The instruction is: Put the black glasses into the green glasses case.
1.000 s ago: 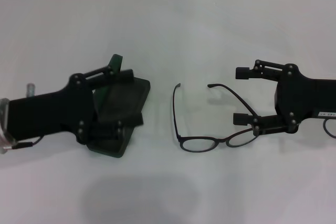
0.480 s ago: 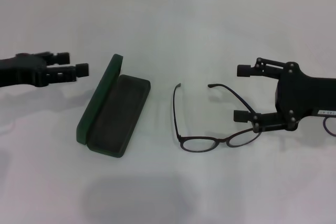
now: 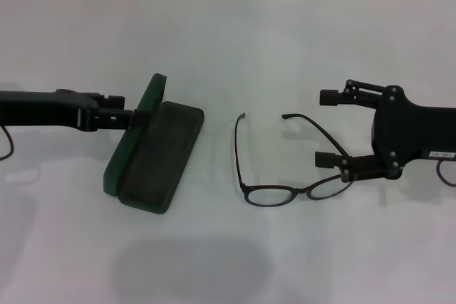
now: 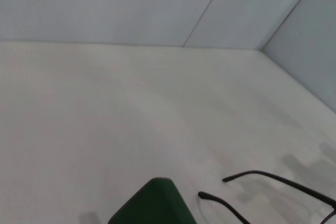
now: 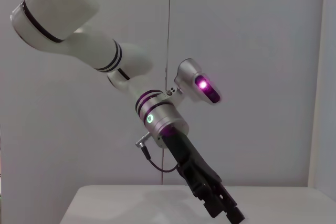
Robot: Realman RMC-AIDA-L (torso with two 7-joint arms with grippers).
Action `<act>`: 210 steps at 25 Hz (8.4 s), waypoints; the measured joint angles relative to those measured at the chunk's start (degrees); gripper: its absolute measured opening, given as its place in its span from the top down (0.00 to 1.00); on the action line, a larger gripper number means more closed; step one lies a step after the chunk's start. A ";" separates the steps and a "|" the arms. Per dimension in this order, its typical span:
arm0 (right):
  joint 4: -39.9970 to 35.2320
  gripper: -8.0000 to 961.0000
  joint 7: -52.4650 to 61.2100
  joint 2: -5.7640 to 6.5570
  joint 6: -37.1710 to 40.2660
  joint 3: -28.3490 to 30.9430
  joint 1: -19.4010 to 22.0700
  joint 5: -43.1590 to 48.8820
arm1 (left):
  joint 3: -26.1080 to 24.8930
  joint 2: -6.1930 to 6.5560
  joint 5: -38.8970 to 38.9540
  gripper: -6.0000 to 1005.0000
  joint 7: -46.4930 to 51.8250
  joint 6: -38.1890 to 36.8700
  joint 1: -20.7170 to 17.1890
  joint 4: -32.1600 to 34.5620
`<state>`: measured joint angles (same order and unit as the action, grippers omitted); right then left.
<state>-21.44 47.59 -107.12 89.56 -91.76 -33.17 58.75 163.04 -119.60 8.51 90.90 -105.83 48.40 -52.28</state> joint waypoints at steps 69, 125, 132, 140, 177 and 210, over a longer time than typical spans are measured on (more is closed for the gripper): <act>-4.23 0.10 -3.01 -2.38 6.20 1.51 4.66 14.38 | 0.04 -0.41 -9.32 0.76 -37.20 15.48 12.18 13.06; -53.44 0.25 71.30 -8.50 7.22 6.80 -9.11 76.25 | -0.09 1.72 20.06 0.36 -22.78 12.54 -0.73 26.91; -52.61 0.30 77.07 -8.72 4.47 -0.77 -11.57 78.10 | -0.09 1.43 20.15 0.36 -22.97 12.64 -0.95 26.66; -52.02 0.39 79.41 -8.97 1.20 -7.38 -11.59 78.88 | -0.09 1.34 19.96 0.36 -22.81 12.86 -1.31 26.92; -58.20 0.87 77.40 -8.46 1.58 -1.97 -7.21 79.45 | -0.09 0.34 20.13 0.36 -24.54 12.04 -2.53 27.18; -14.99 0.87 -30.35 -8.70 19.41 17.48 11.18 14.97 | -0.01 2.26 20.71 0.37 -16.22 3.47 2.17 32.84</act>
<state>-36.43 17.24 -115.82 108.96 -74.28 -21.99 73.73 163.03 -117.34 29.22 74.68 -102.36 50.57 -19.44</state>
